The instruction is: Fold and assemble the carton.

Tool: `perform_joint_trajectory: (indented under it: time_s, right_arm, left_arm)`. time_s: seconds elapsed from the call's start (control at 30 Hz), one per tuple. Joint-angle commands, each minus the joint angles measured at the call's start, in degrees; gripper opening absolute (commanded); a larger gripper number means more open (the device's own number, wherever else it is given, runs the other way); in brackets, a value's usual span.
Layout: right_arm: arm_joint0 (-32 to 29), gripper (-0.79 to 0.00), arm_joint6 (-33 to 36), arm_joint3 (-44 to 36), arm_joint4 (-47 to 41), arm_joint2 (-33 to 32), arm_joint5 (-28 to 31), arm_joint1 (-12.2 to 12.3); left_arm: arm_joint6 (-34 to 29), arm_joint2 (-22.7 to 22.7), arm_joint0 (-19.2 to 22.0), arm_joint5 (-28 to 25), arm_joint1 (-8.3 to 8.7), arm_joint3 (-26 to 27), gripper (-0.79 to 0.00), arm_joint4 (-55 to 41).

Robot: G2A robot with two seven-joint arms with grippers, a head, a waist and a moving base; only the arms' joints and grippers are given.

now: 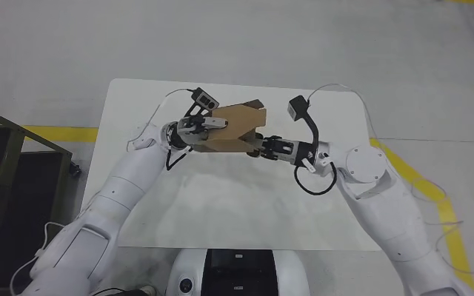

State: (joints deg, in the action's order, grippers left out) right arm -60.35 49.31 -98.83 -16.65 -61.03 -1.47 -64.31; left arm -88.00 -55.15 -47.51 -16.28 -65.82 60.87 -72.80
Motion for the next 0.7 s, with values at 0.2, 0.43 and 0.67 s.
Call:
perform_joint_trajectory:
  time_s: [0.2, 0.43, 0.67]
  right_arm:
    - [0.0, -0.785, -0.1, -1.6, 3.3, 0.1, -1.3, 0.1]
    - [-0.4, -0.785, -0.8, -2.6, 5.3, -0.1, -1.8, 0.3]
    - [-0.8, -0.785, -1.5, -3.8, 8.3, -0.3, -2.9, 0.4]
  left_arm:
    - [0.0, 0.2, 0.1, 0.0, 0.48, 0.3, -0.785, 1.8]
    - [0.0, -0.6, -0.2, 0.0, 0.74, 0.3, -0.785, 2.4]
    - [0.0, -1.6, -1.0, 0.0, 0.94, 0.3, -0.785, 2.5]
